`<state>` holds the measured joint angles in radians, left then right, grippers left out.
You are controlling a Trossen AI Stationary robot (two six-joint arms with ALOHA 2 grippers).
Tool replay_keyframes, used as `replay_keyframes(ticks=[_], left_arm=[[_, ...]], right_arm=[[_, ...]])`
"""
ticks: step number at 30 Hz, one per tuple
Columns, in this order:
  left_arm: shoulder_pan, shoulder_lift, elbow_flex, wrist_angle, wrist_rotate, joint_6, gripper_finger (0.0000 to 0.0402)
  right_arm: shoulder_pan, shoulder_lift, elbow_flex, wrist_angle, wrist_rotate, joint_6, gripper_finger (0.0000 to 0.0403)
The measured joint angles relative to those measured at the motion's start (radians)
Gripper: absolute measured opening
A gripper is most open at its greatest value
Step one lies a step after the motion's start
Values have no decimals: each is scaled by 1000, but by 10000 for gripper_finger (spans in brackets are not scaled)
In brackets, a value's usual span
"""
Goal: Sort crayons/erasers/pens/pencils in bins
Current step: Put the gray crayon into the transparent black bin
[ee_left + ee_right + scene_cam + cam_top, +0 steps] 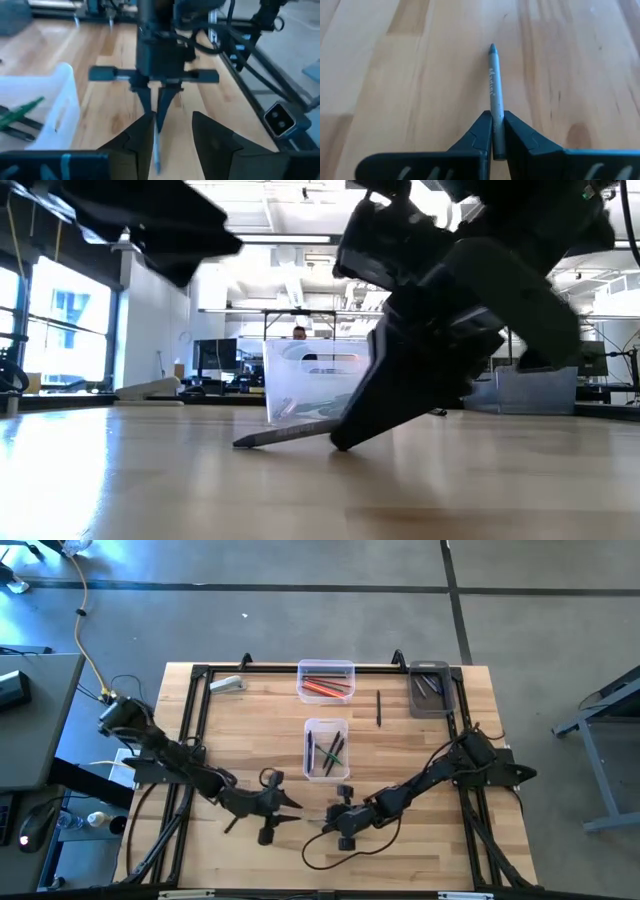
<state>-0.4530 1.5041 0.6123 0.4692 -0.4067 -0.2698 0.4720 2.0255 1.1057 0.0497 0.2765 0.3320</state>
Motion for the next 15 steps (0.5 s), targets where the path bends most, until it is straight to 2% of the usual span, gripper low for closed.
replay_keyframes(ticks=[6, 10, 15], left_arm=[[23, -93, -100, 37, -36, 3, 95], [54, -108, -203, 235, -44, 18, 60], [100, -107, -315, 449, -43, 45, 12]], right_arm=[[15, -66, 0, -110, -5, 0, 17], [34, -142, 0, -200, 5, -1, 17], [41, -252, 0, -403, 53, 30, 17]])
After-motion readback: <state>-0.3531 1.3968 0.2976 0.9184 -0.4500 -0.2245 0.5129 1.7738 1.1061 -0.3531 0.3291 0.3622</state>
